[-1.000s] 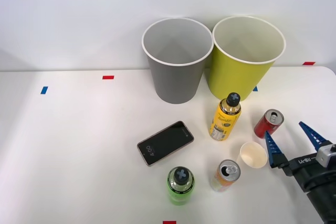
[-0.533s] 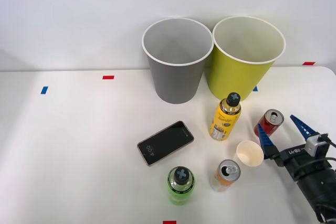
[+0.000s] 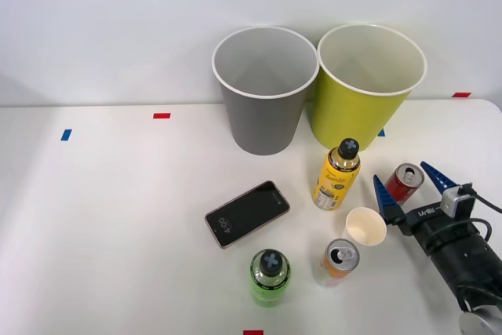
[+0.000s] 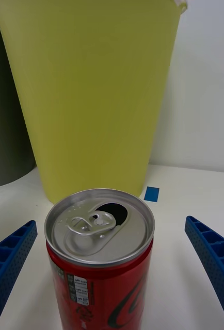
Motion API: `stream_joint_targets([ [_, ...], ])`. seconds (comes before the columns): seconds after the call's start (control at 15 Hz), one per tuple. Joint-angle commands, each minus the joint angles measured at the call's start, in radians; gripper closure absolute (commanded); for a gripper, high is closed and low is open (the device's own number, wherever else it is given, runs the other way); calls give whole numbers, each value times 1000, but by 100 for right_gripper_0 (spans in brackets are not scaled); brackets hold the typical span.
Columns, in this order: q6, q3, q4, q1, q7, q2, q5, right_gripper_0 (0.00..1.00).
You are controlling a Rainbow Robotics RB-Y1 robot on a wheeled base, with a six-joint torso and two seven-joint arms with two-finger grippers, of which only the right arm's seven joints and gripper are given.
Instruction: Put cans in the gray bin, plastic bottles in the light green bin
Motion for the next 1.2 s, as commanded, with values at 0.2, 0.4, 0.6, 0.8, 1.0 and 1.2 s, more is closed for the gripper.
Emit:
stream_joint_targets([
  [0.2,8,1,0,-2,13,0,-3,24],
  [0.4,8,0,0,-2,16,0,-3,75],
  [0.6,8,0,0,-3,11,0,2,88],
  [0.8,10,-12,-3,-3,-9,-11,54,98],
  [1.0,103,-71,-97,12,-127,-63,155,100],
  [1.2,284,-204,-284,70,-149,-93,190,100],
])
